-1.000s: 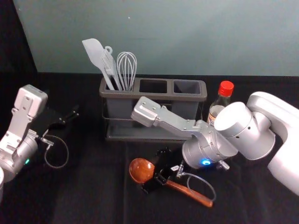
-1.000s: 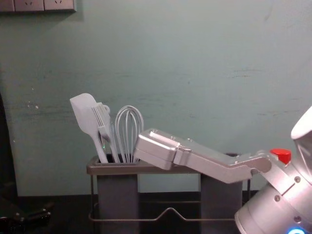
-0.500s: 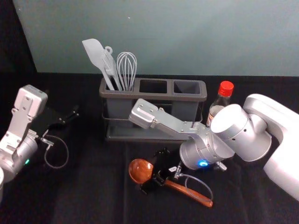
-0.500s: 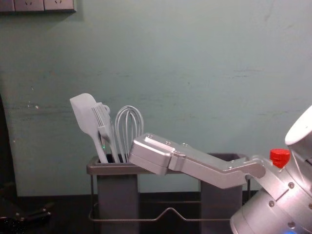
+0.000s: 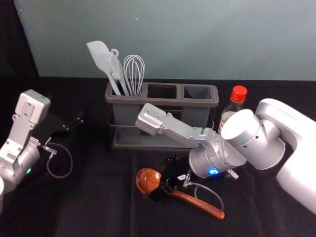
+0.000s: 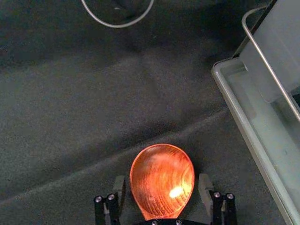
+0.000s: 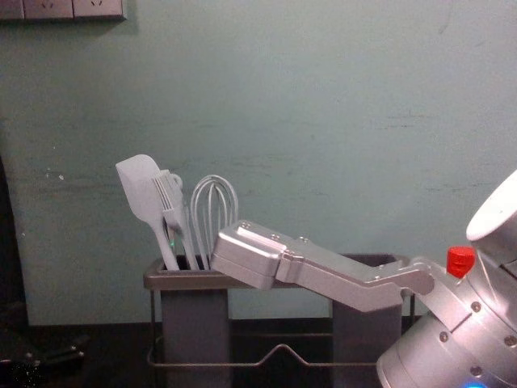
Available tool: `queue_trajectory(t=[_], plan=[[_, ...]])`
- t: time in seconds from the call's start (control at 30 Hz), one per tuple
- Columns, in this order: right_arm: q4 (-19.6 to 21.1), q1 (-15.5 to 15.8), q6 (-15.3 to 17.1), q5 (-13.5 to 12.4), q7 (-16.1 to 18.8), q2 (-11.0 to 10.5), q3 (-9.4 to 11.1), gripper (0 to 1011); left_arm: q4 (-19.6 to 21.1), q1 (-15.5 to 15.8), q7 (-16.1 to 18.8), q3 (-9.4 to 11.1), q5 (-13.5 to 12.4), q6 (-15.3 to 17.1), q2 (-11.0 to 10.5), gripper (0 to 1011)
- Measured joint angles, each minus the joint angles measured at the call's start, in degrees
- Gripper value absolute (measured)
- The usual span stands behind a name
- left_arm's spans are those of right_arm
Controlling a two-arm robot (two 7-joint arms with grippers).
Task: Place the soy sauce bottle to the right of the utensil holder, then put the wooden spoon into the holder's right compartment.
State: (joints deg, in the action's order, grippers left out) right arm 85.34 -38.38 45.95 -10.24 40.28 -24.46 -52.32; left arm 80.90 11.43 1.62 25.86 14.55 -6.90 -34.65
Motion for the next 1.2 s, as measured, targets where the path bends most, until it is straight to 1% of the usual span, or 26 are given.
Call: queue_trajectory(t=[0.5,0.8,1.2], plan=[[-1.5,0.4,-0.5,1.5,0.8,1.0,0.5,1004,0.0,0.0,0.0,0.0,0.0,0.0,0.0,1005],[-1.9,0.6,-1.4,2.5,1.0,1.6,0.6,1004,0.0,0.0,0.0,0.0,0.0,0.0,0.0,1005],[-1.9,0.6,-1.4,2.5,1.0,1.6,0.6,1004,0.0,0.0,0.0,0.0,0.0,0.0,0.0,1005]])
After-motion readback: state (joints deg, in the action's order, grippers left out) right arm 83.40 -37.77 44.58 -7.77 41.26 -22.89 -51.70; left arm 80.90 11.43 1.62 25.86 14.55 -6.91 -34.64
